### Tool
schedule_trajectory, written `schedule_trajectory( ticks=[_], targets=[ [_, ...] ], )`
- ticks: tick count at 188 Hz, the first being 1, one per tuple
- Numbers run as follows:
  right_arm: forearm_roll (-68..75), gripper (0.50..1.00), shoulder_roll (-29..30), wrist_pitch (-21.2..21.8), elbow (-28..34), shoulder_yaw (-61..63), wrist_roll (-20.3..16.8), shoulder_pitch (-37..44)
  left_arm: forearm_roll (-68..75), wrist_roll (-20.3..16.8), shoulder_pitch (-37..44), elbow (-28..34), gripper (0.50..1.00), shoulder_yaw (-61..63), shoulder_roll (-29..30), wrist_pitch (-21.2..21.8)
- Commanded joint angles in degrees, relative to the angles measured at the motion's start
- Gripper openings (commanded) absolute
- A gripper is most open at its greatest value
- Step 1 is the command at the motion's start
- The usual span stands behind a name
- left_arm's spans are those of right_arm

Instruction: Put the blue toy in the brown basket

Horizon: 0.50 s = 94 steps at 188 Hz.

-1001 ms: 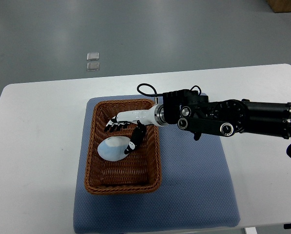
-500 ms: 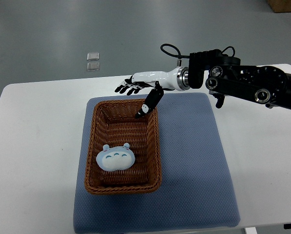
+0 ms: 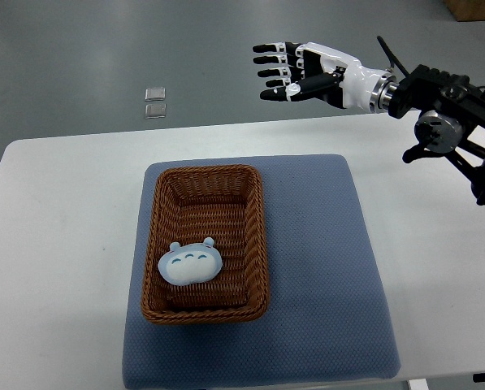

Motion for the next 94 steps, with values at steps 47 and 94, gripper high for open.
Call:
schedule_trajectory(
  ticks=[47,94],
  targets=[
    [15.22,0.911,12.19,0.38,-9.74,18.75,1.95,-16.0,0.01,0.01,0.0,-0.1,1.0,0.26,0.0,0.0],
    [15.92,0.911,14.57,0.47,-10.62,18.92,8.89,-17.32,0.01,0.01,0.0,-0.1,1.0,0.26,0.0,0.0]
  ],
)
